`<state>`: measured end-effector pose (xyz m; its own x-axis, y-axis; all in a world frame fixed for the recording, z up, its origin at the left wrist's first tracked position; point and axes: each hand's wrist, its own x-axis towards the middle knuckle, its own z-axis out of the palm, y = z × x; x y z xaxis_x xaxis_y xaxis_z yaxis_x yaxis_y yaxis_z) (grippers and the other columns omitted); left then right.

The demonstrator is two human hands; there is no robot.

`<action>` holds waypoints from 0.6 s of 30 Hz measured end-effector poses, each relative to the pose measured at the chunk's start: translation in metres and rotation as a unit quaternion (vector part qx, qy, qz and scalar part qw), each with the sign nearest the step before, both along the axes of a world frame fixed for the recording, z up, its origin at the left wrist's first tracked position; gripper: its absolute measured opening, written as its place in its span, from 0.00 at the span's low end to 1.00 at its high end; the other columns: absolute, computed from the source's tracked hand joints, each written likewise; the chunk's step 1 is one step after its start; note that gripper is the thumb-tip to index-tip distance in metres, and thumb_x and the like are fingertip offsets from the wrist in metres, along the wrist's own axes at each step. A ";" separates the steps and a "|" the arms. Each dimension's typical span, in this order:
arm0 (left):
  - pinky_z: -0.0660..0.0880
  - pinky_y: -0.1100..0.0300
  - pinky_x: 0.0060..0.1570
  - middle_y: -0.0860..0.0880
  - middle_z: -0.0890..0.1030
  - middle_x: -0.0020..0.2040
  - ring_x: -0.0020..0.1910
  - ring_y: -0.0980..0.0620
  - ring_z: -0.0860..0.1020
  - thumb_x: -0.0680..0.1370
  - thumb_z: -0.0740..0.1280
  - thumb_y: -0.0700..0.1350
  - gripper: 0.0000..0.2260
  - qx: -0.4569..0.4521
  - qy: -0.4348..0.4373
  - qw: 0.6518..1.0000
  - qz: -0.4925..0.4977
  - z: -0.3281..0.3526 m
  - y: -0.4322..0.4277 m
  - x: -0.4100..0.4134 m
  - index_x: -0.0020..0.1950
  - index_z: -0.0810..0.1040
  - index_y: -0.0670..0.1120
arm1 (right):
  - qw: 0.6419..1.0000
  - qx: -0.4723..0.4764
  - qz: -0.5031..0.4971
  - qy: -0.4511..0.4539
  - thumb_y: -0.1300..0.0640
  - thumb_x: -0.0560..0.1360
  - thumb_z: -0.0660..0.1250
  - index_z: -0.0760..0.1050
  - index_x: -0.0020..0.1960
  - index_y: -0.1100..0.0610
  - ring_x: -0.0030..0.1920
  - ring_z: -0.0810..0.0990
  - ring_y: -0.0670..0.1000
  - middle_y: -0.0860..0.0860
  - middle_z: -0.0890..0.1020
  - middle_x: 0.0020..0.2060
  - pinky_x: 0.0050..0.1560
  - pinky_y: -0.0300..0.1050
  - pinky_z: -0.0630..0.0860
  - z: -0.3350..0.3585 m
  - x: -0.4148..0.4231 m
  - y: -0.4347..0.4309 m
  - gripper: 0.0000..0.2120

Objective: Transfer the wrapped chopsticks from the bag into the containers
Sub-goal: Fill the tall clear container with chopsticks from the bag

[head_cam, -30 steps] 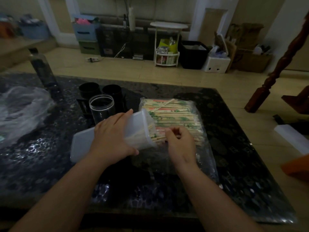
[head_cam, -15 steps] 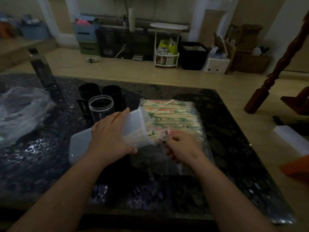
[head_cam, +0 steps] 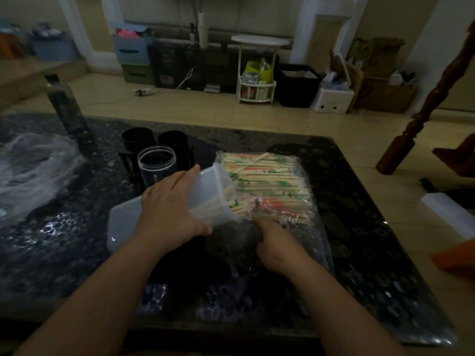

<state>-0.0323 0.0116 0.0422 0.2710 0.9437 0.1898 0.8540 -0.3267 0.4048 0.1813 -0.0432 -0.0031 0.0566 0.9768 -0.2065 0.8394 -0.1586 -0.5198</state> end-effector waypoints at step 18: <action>0.53 0.53 0.70 0.54 0.60 0.76 0.73 0.52 0.59 0.57 0.80 0.59 0.57 -0.002 0.004 1.000 -0.003 -0.001 0.001 -0.001 0.78 0.50 0.59 | 0.968 0.013 -0.171 -0.182 0.54 0.79 0.57 0.48 0.79 0.57 0.77 0.54 0.57 0.53 0.50 0.79 0.75 0.55 0.54 -0.060 0.011 -0.004 0.32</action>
<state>-0.0332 0.0127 0.0417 0.2783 0.9427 0.1842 0.8552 -0.3304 0.3992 0.1919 -0.0471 -0.0634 0.4421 0.8927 -0.0869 0.8686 -0.4503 -0.2071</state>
